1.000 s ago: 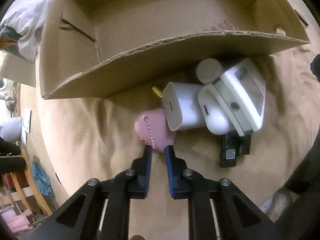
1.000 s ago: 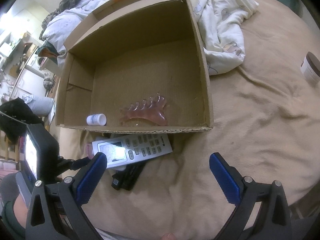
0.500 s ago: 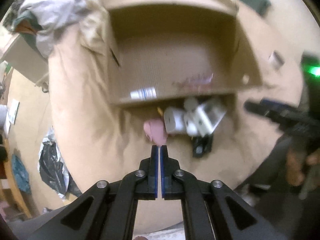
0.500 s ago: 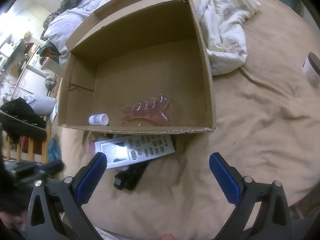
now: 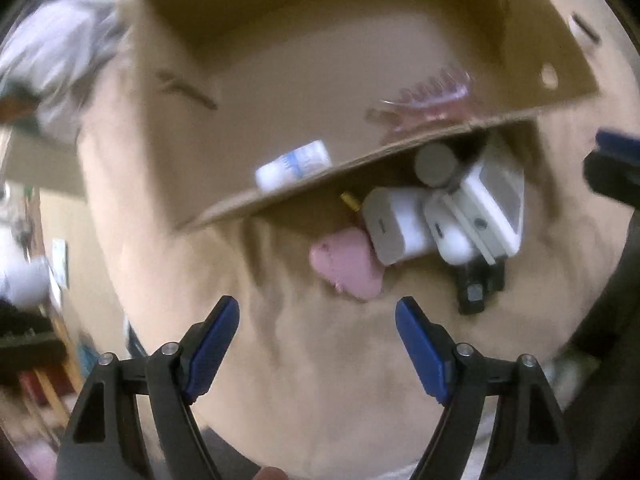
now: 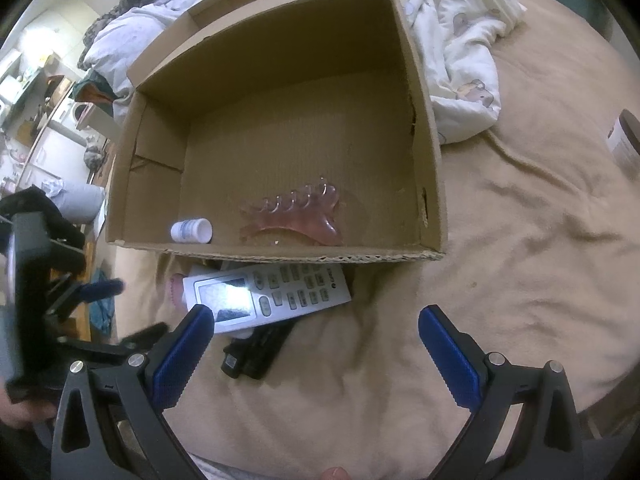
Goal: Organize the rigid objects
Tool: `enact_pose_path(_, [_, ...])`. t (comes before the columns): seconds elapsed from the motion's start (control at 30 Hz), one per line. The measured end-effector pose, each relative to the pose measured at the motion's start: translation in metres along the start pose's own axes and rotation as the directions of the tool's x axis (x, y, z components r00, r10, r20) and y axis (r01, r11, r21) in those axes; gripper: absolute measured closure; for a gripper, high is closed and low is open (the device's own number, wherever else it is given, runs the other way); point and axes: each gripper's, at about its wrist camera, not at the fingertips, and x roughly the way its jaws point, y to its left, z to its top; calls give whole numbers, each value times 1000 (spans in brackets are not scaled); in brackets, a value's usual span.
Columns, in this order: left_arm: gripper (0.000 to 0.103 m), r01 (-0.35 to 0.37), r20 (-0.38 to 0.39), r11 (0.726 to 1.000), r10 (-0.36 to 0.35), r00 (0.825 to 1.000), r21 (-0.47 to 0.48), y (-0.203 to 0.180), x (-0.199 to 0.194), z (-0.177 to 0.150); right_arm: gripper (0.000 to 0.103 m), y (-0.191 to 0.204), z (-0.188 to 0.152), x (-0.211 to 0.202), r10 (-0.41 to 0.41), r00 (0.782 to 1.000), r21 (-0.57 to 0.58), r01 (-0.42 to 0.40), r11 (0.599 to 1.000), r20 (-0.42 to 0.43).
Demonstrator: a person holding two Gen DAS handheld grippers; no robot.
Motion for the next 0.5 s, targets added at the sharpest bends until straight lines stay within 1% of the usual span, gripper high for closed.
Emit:
enact_pose_path(0.03, [25, -10, 0, 1000, 10, 1000, 25, -4, 5, 3, 0, 1, 0, 0, 0, 1000, -4, 0, 1000, 1])
enact_pose_path(0.1, [25, -8, -10, 999, 8, 1000, 53, -12, 16, 8, 0, 0, -1, -1, -1, 1000, -8, 1, 1000, 0])
enact_pose_path(0.17, [29, -31, -6, 996, 32, 999, 80, -18, 25, 13, 0, -2, -1, -1, -3, 1000, -6, 3, 1000, -1])
enact_pose_path(0.2, [29, -50, 0, 994, 50, 999, 96, -21, 29, 15, 0, -2, -1, -1, -5, 1000, -5, 5, 1000, -1])
enact_pose_path(0.23, [29, -53, -2, 993, 54, 999, 105, -23, 33, 16, 0, -3, 0, -1, -6, 1000, -3, 6, 1000, -2])
enact_pose_path(0.3, [32, -27, -5, 994, 28, 1000, 103, -23, 35, 18, 0, -5, 0, -1, -10, 1000, 0, 10, 1000, -3])
enact_pose_path(0.33, [41, -17, -4, 994, 18, 1000, 112, -24, 35, 18, 0, -5, -1, -1, -11, 1000, -1, 11, 1000, -3])
enact_pose_path(0.37, [59, 2, -12, 993, -1, 1000, 122, -25, 36, 17, 0, -5, 0, -1, -12, 1000, -1, 12, 1000, -4])
enact_pose_path(0.4, [58, 7, -28, 991, -3, 1000, 130, -26, 37, 16, 0, -5, 0, -1, -13, 1000, -2, 13, 1000, -4])
enact_pose_path(0.47, [59, 11, -33, 988, -6, 999, 155, -28, 38, 13, 0, -5, 0, -1, -11, 1000, -4, 11, 1000, -4])
enact_pose_path(0.5, [59, 17, -34, 988, -12, 999, 153, -27, 37, 12, 0, -4, 0, -1, -10, 1000, -6, 10, 1000, -3])
